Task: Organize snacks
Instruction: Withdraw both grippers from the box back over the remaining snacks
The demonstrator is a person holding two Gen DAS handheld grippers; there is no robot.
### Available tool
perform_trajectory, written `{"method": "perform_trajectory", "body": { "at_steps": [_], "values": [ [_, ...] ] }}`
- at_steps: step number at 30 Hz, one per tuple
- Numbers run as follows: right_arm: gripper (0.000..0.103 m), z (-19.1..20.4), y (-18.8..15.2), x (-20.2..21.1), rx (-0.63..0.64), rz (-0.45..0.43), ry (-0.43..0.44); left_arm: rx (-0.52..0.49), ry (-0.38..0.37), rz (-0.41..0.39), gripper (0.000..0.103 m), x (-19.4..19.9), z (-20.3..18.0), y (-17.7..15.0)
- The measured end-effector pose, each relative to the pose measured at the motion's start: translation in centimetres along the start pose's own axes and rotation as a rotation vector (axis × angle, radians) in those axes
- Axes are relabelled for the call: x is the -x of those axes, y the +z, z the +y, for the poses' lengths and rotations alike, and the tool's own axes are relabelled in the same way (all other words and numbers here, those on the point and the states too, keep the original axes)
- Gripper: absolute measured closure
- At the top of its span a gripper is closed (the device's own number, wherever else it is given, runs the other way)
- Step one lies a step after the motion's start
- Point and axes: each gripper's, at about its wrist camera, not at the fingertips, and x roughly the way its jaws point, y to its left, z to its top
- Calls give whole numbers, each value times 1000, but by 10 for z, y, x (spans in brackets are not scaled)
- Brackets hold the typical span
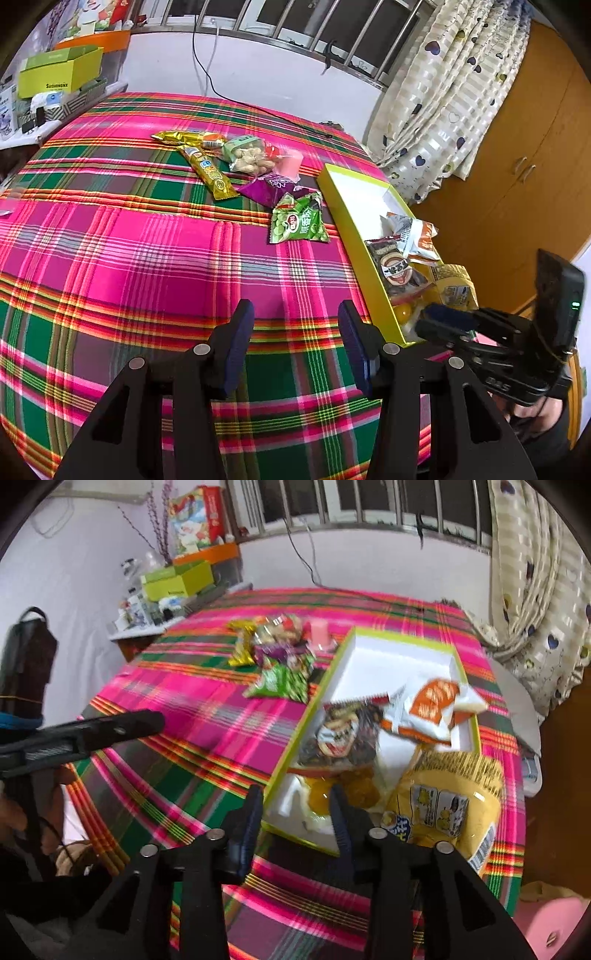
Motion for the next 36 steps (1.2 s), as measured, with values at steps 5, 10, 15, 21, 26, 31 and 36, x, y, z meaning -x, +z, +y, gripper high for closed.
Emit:
{"method": "perform_trajectory", "body": {
  "at_steps": [5, 10, 15, 21, 26, 31, 36],
  "values": [
    [57, 9, 6, 14, 23, -52, 2, 14, 27, -17, 54, 0, 2, 2],
    [55, 11, 6, 15, 15, -54, 8, 5, 50, -11, 54, -4, -1, 0],
    [54, 12, 6, 14, 8, -55, 15, -14, 67, -10, 54, -7, -6, 1],
    [54, 14, 11, 11, 1, -47, 18, -17, 75, -15, 54, -9, -4, 3],
    [54, 12, 16, 7, -18, -43, 19, -12, 74, -10, 54, -13, -2, 6],
    [54, 8, 21, 2, -33, -35, 16, -9, 81, -11, 54, -15, 2, 8],
    [54, 7, 26, -4, -42, -28, 18, 2, 84, -4, 54, -18, 8, 10]
  ]
}}
